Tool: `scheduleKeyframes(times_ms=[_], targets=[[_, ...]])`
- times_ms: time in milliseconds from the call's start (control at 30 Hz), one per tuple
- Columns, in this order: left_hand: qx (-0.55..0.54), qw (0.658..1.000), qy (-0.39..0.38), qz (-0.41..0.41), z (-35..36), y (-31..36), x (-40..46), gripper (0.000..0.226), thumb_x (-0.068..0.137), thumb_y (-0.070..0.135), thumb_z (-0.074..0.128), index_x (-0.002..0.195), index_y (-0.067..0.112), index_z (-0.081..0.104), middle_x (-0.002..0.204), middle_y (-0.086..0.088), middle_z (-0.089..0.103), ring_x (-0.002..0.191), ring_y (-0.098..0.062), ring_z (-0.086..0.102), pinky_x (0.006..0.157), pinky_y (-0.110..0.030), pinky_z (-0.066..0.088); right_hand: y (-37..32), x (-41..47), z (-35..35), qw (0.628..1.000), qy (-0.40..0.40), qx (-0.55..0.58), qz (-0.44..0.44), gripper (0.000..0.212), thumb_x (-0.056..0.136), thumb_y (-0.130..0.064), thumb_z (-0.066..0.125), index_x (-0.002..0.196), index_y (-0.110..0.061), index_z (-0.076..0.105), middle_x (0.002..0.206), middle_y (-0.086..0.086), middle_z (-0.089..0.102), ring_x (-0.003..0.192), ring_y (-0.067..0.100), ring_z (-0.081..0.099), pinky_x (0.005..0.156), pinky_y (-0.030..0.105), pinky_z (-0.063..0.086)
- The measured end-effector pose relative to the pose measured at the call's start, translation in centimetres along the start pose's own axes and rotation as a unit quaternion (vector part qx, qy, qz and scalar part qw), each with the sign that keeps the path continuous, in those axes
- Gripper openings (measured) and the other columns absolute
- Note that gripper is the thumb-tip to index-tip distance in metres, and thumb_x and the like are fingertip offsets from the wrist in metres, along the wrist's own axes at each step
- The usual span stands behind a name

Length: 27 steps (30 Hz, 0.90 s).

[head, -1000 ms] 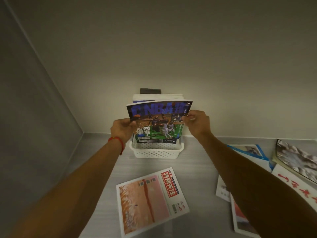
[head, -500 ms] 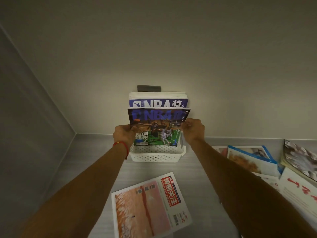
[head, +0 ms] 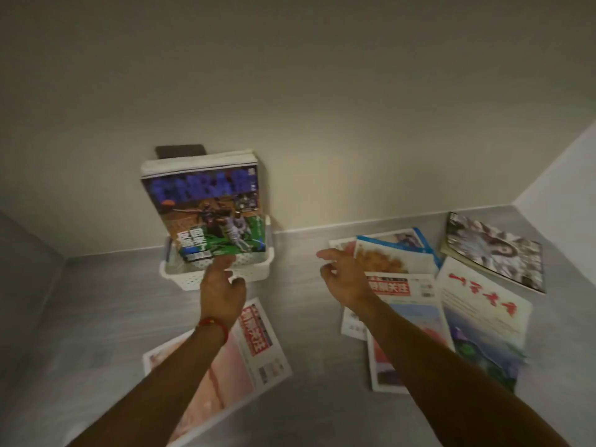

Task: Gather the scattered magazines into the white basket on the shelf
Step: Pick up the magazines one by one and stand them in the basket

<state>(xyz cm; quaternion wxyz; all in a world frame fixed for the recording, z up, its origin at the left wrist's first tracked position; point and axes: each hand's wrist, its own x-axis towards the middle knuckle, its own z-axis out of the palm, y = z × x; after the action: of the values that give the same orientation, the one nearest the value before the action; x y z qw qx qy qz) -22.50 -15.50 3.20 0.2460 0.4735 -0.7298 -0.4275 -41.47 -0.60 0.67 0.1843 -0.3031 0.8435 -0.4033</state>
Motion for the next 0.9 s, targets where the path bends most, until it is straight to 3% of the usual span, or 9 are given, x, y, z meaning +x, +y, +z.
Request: scheduleKeyframes(times_ms=[100,233,333,433,567,633,733,833,900], targets=[[0.068,0.985,-0.148,0.062,6.5,1.4,-6.1,0.048,0.079,-0.009,0.059,0.124,0.009,0.063,0.131,-0.013,0.061,0.118,-0.030,0.059,0.103,-0.040,0.048,6.8,-2.5,-5.9,0.995,0.039,-0.078,0.046,0.022,0.095,-0.012,0.054,0.113,-0.018,0.063,0.112,0.003,0.064,0.096,0.017,0.062,0.077,0.019,0.048],[0.108,0.933,-0.302,0.163,14.6,3.2,-12.2,0.046,0.083,0.004,0.063,0.125,0.024,0.061,0.137,0.000,0.056,0.130,-0.023,0.051,0.110,-0.015,0.035,15.4,-5.3,-14.5,0.971,0.125,-0.092,0.179,0.028,0.094,-0.012,0.054,0.120,-0.012,0.062,0.123,0.012,0.063,0.108,0.028,0.060,0.096,0.041,0.050],[0.204,0.881,-0.388,0.181,20.5,3.9,-14.5,0.062,0.087,0.030,0.069,0.144,0.030,0.046,0.158,0.003,0.034,0.149,-0.021,0.028,0.123,-0.035,0.025,20.6,-7.1,-19.7,0.950,0.131,-0.105,0.262,0.035,0.093,-0.020,0.059,0.127,-0.013,0.054,0.128,0.013,0.058,0.104,0.022,0.055,0.094,0.038,0.049],[0.278,0.847,-0.407,0.197,24.7,4.7,-15.6,0.078,0.083,0.061,0.065,0.150,0.037,0.033,0.165,0.006,0.018,0.154,-0.022,0.011,0.125,-0.048,0.018,23.8,-7.9,-22.4,0.937,0.022,-0.168,0.306,0.071,0.084,-0.046,0.067,0.141,-0.018,0.035,0.144,0.011,0.039,0.130,0.032,0.041,0.106,0.053,0.040],[0.375,0.810,-0.414,0.180,27.0,4.4,-16.8,0.086,0.089,0.065,0.052,0.157,0.035,0.008,0.168,0.001,0.000,0.155,-0.030,-0.004,0.125,-0.055,0.009,25.0,-8.6,-21.5,0.914,-0.019,-0.224,0.338,0.108,0.067,-0.076,0.064,0.147,-0.026,0.013,0.156,0.009,0.012,0.143,0.038,0.015,0.114,0.057,0.023],[0.391,0.805,-0.408,0.180,27.1,4.2,-17.5,0.086,0.091,0.065,0.047,0.157,0.035,0.000,0.168,0.000,-0.006,0.155,-0.032,-0.009,0.125,-0.055,0.007,25.6,-8.7,-21.0,0.926,0.001,-0.207,0.314,0.102,0.072,-0.069,0.067,0.147,-0.021,0.017,0.157,0.012,0.014,0.145,0.040,0.014,0.116,0.058,0.019],[0.399,0.807,-0.397,0.177,26.9,4.7,-17.8,0.089,0.089,0.071,0.043,0.157,0.032,0.000,0.168,-0.002,-0.004,0.155,-0.034,-0.005,0.125,-0.054,0.011,26.3,-8.2,-21.5,0.949,0.092,-0.126,0.272,0.077,0.081,-0.040,0.073,0.142,-0.012,0.034,0.147,0.016,0.035,0.137,0.036,0.032,0.114,0.054,0.029],[0.404,0.810,-0.390,0.171,26.7,5.1,-17.9,0.091,0.088,0.072,0.045,0.156,0.032,0.001,0.167,-0.003,0.001,0.155,-0.034,0.000,0.124,-0.053,0.016,26.1,-7.7,-22.5,0.915,0.215,0.023,0.341,0.072,0.079,-0.022,0.077,0.138,-0.007,0.039,0.138,0.018,0.045,0.127,0.036,0.047,0.102,0.051,0.047],[0.403,0.813,-0.388,0.159,26.5,5.1,-17.9,0.095,0.086,0.073,0.046,0.157,0.029,0.002,0.167,-0.004,0.002,0.155,-0.034,0.002,0.123,-0.053,0.017,26.3,-7.6,-23.6,0.878,0.245,0.091,0.401,0.071,0.078,-0.020,0.078,0.135,-0.004,0.038,0.132,0.020,0.050,0.119,0.037,0.053,0.092,0.048,0.053]])
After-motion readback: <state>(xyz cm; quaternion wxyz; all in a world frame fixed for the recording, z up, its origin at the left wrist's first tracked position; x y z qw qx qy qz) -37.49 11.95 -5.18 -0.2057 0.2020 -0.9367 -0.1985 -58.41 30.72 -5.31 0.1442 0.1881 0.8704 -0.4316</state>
